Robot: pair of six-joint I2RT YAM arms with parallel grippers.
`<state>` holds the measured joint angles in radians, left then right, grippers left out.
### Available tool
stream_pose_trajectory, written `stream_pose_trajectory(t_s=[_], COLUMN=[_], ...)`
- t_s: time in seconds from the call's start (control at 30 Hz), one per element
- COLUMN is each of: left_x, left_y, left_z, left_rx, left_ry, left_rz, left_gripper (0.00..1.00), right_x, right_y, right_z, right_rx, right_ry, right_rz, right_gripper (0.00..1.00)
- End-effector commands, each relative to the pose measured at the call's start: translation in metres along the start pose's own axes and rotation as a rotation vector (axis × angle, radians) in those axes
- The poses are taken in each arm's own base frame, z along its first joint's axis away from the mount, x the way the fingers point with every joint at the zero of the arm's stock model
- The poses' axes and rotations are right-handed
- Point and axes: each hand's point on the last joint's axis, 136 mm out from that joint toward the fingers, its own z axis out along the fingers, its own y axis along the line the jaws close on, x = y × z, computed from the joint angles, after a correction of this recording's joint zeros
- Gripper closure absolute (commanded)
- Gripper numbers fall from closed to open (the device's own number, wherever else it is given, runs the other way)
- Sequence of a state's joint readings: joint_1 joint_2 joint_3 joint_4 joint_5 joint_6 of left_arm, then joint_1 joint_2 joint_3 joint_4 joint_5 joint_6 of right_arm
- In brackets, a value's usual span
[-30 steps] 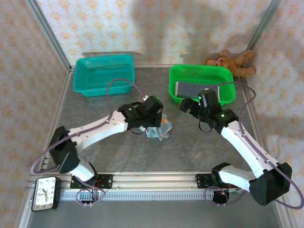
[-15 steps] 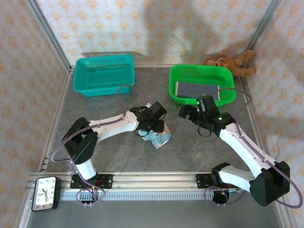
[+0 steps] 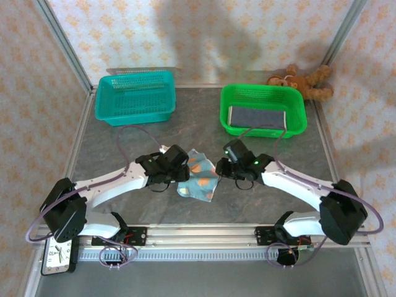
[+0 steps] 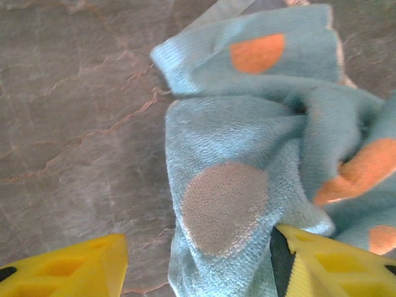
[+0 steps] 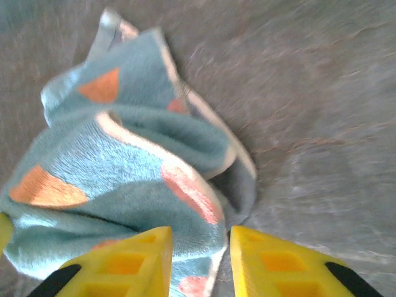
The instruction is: Fold and stack the towels
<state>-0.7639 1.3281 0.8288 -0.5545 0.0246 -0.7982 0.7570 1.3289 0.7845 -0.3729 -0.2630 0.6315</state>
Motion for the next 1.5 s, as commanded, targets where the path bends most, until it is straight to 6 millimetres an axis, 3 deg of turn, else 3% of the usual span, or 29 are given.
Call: stream_pose_trajectory(t_s=[0.0, 0.27, 0.47, 0.57, 0.67, 0.77, 0.83, 0.93, 1.03, 1.23, 1.47], left_x=[-0.008, -0.007, -0.009, -0.011, -0.013, -0.016, -0.019, -0.022, -0.022, -0.023, -0.037], left_y=[0.001, 0.007, 0.008, 0.004, 0.000, -0.005, -0.006, -0.006, -0.007, -0.007, -0.002], left_z=[0.000, 0.006, 0.021, 0.031, 0.038, 0.041, 0.042, 0.043, 0.045, 0.045, 0.022], left_rx=[0.006, -0.009, -0.038, -0.052, -0.064, -0.059, -0.064, -0.068, -0.067, -0.053, -0.009], left_ry=[-0.043, -0.037, -0.013, 0.006, 0.021, 0.020, 0.021, 0.021, 0.025, 0.033, -0.015], left_rz=[-0.044, -0.046, -0.028, -0.007, 0.012, 0.024, 0.028, 0.025, 0.021, -0.003, -0.060], left_gripper=[0.37, 0.37, 0.37, 0.46, 0.47, 0.50, 0.51, 0.55, 0.55, 0.50, 0.44], right_x=[-0.003, -0.004, -0.024, -0.030, -0.034, -0.031, -0.025, -0.012, 0.008, 0.050, 0.078], right_y=[0.017, 0.000, -0.014, -0.012, -0.008, -0.006, -0.003, 0.000, 0.004, 0.006, 0.013], right_z=[0.012, 0.041, 0.040, 0.036, 0.030, 0.022, 0.016, 0.009, 0.005, 0.015, 0.037], right_rx=[-0.027, 0.119, 0.204, 0.187, 0.180, 0.164, 0.131, 0.100, 0.084, 0.100, 0.168], right_ry=[-0.005, 0.026, 0.003, 0.000, -0.006, -0.005, 0.004, 0.005, 0.011, 0.045, 0.063], right_rz=[-0.007, -0.076, -0.097, -0.096, -0.104, -0.099, -0.092, -0.083, -0.094, -0.149, -0.242], right_gripper=[0.71, 0.83, 0.90, 1.00, 0.97, 0.81, 0.71, 0.65, 0.62, 0.61, 0.61])
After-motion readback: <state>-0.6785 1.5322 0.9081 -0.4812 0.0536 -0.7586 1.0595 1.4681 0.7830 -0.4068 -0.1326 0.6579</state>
